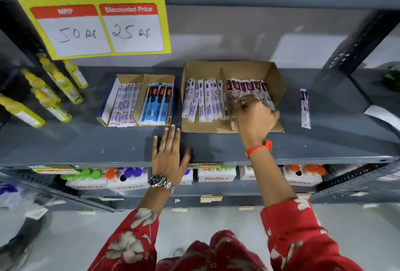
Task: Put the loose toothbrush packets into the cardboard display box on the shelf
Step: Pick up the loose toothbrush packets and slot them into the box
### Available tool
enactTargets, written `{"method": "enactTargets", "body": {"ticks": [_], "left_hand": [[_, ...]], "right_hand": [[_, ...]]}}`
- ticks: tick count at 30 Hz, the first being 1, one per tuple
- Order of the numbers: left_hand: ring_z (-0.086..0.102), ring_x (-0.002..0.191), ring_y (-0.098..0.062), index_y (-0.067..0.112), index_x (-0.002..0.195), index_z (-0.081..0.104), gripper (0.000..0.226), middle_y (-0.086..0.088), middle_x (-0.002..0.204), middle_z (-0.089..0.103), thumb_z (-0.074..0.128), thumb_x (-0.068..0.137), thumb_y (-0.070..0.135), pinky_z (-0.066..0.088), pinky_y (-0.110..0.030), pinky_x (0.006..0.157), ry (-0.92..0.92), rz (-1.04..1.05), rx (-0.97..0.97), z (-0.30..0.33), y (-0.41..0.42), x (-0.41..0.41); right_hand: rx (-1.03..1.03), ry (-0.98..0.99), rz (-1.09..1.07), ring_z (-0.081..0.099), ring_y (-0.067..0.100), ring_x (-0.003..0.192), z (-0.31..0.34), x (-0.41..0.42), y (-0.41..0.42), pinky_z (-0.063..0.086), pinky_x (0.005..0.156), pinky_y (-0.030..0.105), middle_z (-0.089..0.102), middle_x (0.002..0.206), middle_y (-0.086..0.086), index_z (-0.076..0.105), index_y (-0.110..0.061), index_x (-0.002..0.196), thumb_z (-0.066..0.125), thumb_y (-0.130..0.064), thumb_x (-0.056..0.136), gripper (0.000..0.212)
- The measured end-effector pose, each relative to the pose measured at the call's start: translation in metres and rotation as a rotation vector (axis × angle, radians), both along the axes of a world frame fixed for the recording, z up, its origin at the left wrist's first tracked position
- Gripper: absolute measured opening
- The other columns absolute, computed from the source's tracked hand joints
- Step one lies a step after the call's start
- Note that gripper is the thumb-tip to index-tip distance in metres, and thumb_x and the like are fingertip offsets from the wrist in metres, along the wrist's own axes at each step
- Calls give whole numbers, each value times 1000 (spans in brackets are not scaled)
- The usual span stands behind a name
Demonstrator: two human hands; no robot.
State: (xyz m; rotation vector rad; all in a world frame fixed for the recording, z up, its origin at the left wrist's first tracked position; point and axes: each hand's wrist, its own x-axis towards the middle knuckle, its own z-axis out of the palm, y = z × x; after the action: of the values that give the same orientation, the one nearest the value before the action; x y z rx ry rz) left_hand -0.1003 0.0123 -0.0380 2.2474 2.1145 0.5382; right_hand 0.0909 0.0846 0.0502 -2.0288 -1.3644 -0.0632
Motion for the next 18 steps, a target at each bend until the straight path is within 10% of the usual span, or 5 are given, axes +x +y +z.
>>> {"method": "enactTargets", "body": {"ticks": [9, 18], "left_hand": [[11, 137, -20, 7, 139, 23, 68, -14, 148, 25, 34, 84, 45, 1, -44, 111, -40, -154, 82, 23, 0, 64], [30, 133, -27, 3, 135, 31, 72, -15, 143, 35, 19, 87, 55, -1, -42, 110, 85, -155, -28, 9, 11, 88]], "right_hand": [[28, -8, -288, 65, 39, 69, -20, 95, -14, 45, 70, 41, 69, 68, 23, 67, -4, 69, 54, -12, 77, 17], [-330, 67, -330, 50, 39, 110, -32, 155, 10, 43, 86, 45, 65, 106, 22, 62, 0, 102, 57, -37, 88, 40]]}}
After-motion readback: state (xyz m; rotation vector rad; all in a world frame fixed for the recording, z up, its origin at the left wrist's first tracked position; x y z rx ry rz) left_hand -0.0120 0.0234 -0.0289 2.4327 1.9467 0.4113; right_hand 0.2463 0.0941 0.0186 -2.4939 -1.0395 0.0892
